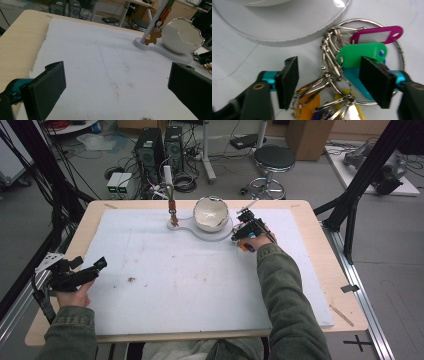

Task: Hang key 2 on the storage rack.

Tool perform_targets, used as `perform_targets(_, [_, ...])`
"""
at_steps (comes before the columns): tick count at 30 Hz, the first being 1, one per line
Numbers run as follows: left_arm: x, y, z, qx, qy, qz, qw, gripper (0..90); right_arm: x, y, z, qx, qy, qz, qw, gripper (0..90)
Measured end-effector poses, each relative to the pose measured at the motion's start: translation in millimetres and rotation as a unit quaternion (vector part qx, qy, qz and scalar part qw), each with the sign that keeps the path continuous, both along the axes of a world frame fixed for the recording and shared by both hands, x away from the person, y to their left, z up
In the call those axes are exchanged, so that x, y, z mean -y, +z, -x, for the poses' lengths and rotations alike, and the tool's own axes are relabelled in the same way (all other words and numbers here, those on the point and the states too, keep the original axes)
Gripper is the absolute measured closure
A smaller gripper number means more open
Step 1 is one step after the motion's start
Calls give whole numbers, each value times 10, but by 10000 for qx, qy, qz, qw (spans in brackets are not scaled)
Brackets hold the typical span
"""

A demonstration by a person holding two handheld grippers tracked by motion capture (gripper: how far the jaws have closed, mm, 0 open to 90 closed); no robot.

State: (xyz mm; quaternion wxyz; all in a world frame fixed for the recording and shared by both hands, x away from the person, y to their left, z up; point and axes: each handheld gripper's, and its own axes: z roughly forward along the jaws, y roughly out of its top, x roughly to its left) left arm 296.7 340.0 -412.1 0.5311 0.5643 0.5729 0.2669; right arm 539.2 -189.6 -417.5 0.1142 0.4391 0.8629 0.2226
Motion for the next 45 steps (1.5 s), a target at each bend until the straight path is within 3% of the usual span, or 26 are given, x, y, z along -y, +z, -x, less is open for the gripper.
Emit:
perform_targets(4, [0,1,1,7,1,7,10000,20,-1,2,13,107,10,285,9995,447])
perform_targets(7, [1,2,2,9,-19,2,10000,20,21,6,16,145,-55,351,9993,520])
perform_targets(11, [0,-1,-3,5,-21,9,10000,20,-5,19,61,267,111,561,9980,685])
perform_targets(16, [-2,1,3,4,-34,3,10000,20,-51,15,96,326,144,708,9969,753])
perform_targets(21, [-2,0,0,6,-25,21,10000,20,-71,21,120,394,184,829,9956,757])
perform_targets(34, [0,3,2,18,-35,37,10000,20,82,212,142,257,114,120,9995,758])
perform_targets(45, [-3,7,9,28,-23,50,10000,20,200,398,236,270,76,-258,9993,759])
